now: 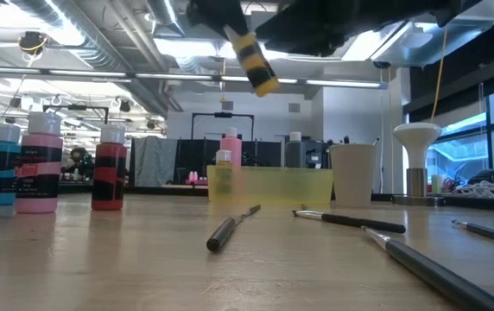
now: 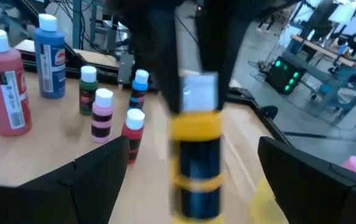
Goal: Pick & Place Paint Supplies
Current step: Put the small yellow paint bottle into the yellow bin
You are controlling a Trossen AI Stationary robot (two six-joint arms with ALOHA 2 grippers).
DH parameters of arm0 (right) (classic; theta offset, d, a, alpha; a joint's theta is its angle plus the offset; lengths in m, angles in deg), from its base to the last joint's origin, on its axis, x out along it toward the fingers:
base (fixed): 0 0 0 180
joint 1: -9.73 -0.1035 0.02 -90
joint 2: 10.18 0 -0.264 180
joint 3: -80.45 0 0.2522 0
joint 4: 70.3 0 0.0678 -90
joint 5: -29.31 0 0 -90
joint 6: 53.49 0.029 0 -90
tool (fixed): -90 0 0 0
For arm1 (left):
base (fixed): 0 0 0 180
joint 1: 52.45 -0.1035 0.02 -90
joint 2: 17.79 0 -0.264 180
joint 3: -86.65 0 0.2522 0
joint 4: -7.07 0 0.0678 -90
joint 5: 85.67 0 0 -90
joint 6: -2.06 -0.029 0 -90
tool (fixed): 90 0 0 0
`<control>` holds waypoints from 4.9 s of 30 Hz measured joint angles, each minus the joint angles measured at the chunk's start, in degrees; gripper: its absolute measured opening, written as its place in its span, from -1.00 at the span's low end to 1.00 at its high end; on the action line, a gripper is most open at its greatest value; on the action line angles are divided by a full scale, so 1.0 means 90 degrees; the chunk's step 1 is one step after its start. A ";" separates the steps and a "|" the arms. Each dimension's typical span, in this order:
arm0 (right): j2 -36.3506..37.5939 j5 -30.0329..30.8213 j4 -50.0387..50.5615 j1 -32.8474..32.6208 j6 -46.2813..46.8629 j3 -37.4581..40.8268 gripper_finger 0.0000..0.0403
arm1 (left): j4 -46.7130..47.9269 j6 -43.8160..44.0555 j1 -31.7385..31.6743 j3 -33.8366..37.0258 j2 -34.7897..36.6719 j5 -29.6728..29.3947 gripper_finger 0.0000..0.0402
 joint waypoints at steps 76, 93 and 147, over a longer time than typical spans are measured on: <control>0.1094 0.0377 0.2418 -0.0916 0.0965 -0.0071 -0.48 | 0.0209 -0.1320 0.0251 -0.0141 0.0760 -0.0214 -0.23; 0.2073 0.0811 0.2425 -0.1502 0.0909 -0.0085 -0.48 | -0.1492 -0.2353 0.0435 0.2127 0.1521 -0.0973 -0.23; 0.1845 -0.0048 0.2135 -0.1209 0.0906 -0.0085 -0.48 | -0.8984 -0.2741 -0.0536 0.5348 0.1636 0.1474 0.19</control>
